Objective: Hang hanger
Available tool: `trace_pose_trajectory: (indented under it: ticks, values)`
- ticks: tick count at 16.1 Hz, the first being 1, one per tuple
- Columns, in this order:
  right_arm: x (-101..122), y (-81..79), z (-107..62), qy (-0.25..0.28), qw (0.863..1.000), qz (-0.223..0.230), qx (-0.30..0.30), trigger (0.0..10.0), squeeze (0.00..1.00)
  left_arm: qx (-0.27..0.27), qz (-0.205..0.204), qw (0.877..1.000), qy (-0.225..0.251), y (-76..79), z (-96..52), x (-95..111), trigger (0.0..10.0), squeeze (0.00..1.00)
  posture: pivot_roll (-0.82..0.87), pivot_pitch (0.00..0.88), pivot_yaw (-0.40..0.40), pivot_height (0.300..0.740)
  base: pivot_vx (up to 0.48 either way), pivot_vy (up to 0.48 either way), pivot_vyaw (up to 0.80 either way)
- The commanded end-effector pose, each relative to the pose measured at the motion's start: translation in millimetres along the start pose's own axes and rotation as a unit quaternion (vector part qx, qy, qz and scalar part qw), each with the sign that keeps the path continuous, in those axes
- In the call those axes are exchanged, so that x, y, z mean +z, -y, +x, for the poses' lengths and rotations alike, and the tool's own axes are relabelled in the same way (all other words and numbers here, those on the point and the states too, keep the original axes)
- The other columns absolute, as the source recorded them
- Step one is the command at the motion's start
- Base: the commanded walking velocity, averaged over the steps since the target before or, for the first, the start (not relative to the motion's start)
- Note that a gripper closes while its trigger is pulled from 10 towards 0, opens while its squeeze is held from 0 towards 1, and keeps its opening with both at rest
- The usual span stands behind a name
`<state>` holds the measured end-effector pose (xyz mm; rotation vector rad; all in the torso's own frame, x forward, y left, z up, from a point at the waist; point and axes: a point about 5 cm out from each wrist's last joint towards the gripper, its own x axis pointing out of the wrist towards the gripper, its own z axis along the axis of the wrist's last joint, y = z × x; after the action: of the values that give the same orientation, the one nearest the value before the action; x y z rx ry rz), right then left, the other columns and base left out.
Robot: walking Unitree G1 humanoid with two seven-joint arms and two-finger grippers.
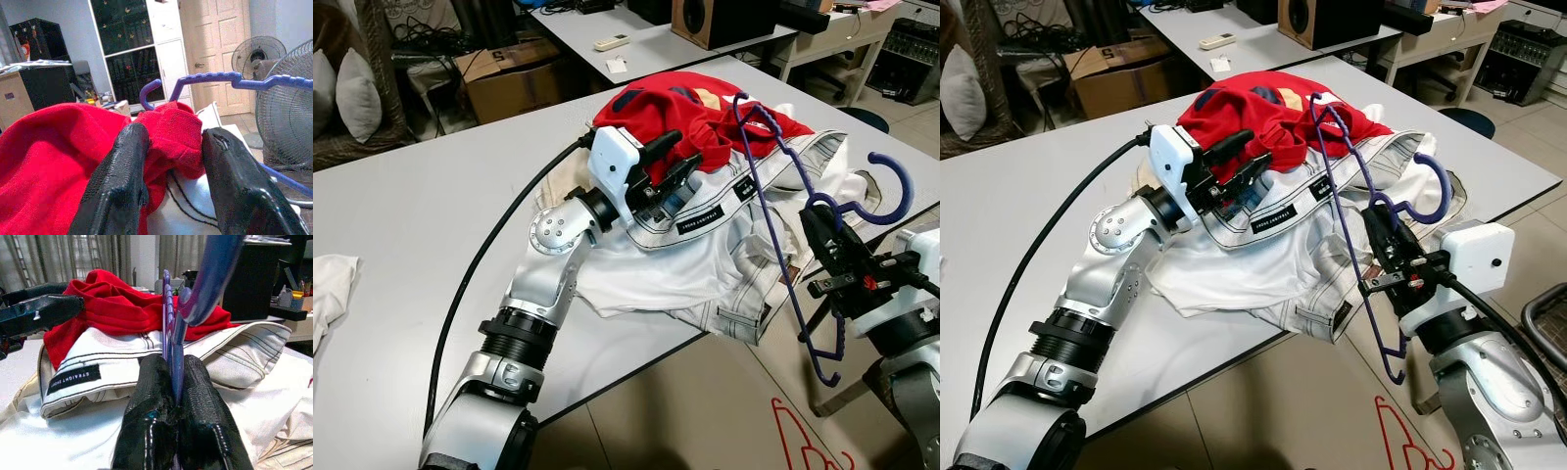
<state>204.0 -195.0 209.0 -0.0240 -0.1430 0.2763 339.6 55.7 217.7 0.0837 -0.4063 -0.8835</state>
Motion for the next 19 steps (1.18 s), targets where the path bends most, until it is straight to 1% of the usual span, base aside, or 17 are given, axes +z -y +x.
trace_pose_trajectory:
  ticks: [1, 2, 3, 13, 15, 16, 17, 18, 19]
  values:
    - [3.5, -2.9, -1.8, 0.009, 1.000, -0.007, 0.010, 10.0, 0.00, 0.000, 0.005, 1.000, 0.008, -1.8, 2.2, 4.0, 3.1, 0.00, -0.14, 0.042, 0.098, 0.740, 0.000, 0.000, 0.00]
    - [3.2, -3.3, -1.9, 0.008, 1.000, -0.006, 0.010, 10.0, 0.00, -0.002, 0.005, 1.000, 0.011, -1.9, 2.6, 5.1, 1.1, 0.00, -0.14, 0.041, 0.098, 0.740, 0.000, 0.000, 0.00]
    - [2.9, -3.6, -2.3, 0.008, 1.000, -0.006, 0.010, 10.0, 0.00, -0.002, 0.004, 1.000, 0.014, -2.0, 2.5, 5.9, 0.0, 0.00, -0.14, 0.039, 0.098, 0.740, 0.000, 0.000, 0.00]
    - [1.2, -4.0, -2.1, 0.004, 1.000, -0.005, 0.015, 10.0, 0.00, -0.008, -0.004, 1.000, 0.025, -0.9, 0.1, 7.7, 0.0, 0.00, -0.13, 0.049, 0.091, 0.740, 0.000, 0.000, 0.00]
    - [1.4, -4.4, -1.9, 0.005, 1.000, -0.004, 0.016, 10.0, 0.00, 0.013, -0.003, 1.000, 0.025, -6.4, -0.3, 8.4, 0.0, 0.00, -0.13, 0.048, 0.091, 0.740, 0.000, 0.000, 0.00]
    - [1.9, -4.9, -1.5, 0.007, 1.000, -0.001, 0.018, 10.0, 0.00, 0.036, 0.004, 0.999, 0.021, -12.2, 0.1, 8.9, 0.0, 0.00, -0.13, 0.043, 0.093, 0.740, 0.000, 0.000, 0.00]
    - [3.3, -5.4, -1.1, 0.012, 1.000, 0.007, 0.021, 10.0, 0.00, 0.063, 0.018, 0.998, 0.020, -19.0, 0.5, 10.5, 0.0, 0.00, -0.13, 0.038, 0.094, 0.740, 0.000, 0.000, 0.00]
    - [4.7, -6.4, -0.9, 0.016, 0.999, 0.013, 0.027, 10.0, 0.00, 0.075, 0.028, 0.997, 0.021, -23.2, 1.0, 13.2, 0.0, 0.00, -0.13, 0.038, 0.094, 0.740, 0.000, 0.000, 0.00]
    - [6.6, -9.3, -1.0, 0.021, 0.999, 0.021, 0.045, 10.0, 0.00, 0.090, 0.040, 0.995, 0.032, -29.2, 2.5, 20.1, 0.0, 0.00, -0.12, 0.030, 0.096, 0.740, 0.000, 0.000, 0.00]
